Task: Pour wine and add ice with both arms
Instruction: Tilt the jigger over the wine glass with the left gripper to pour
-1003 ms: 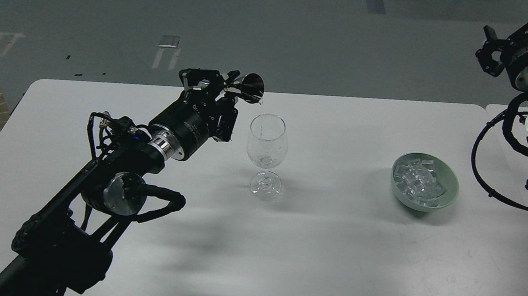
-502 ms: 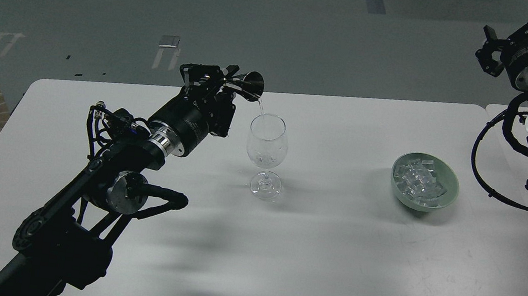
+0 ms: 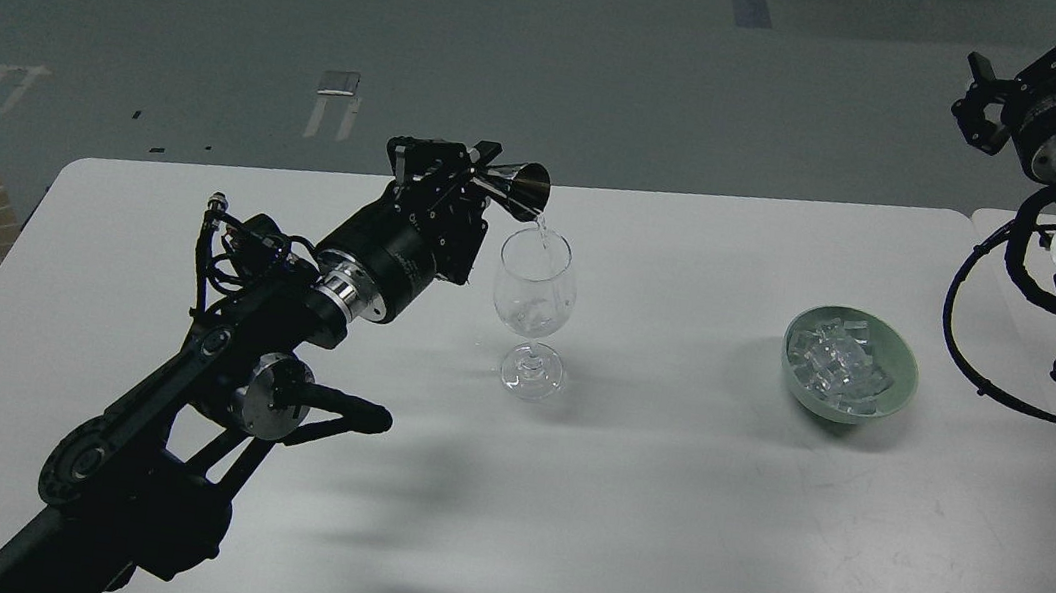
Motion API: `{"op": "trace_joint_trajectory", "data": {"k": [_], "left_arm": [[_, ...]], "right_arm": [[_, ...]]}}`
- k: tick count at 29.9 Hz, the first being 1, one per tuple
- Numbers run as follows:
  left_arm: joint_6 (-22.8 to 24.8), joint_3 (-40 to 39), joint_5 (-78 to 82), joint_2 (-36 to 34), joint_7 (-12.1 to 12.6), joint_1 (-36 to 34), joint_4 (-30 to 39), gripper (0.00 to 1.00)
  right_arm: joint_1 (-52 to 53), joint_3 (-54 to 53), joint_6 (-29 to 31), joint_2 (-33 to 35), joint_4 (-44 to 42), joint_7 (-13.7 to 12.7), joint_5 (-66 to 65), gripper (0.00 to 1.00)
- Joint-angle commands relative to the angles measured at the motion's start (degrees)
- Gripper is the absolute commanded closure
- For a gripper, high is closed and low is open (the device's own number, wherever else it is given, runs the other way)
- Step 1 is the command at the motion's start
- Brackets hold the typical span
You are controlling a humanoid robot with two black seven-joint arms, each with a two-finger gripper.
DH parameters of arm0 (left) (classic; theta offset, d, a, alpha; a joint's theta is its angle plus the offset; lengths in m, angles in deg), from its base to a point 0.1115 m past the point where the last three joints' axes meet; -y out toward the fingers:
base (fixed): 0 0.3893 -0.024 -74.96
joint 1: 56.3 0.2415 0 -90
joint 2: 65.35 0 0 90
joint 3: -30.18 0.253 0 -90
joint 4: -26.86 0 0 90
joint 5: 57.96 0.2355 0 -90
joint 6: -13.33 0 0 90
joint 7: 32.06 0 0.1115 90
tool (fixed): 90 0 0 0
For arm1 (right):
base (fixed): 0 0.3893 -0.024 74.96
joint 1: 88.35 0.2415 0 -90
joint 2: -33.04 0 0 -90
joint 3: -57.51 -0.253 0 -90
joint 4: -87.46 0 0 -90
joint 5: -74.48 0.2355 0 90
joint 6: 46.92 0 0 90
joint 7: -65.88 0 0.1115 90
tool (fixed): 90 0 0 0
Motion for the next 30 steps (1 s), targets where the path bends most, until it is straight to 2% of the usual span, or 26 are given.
{"op": "trace_joint_trajectory", "data": {"k": [1,8,23,30], "left_arm": [[0.0,0.1,0.3,-0.2,0.0,0.0,0.0,1.0],[0.0,0.0,0.4,-2.9,0.0,0.0,0.0,1.0],[1.9,0.3,4.1,-2.9,0.0,-0.6,0.2,1.0],[1.8,2.9,7.2,-3.1,0.0,-2.8,0.4,1.0]], "right_arm": [[0.0,0.0,0.0,0.0,0.0,0.0,0.0,0.0],[-0.1,0.0,0.0,0.0,0.0,0.0,0.0,0.0],[-0.2,0.0,0.0,0.0,0.0,0.0,0.0,0.0],[-0.4,0.0,0.0,0.3,0.0,0.1,0.0,0.0]]}}
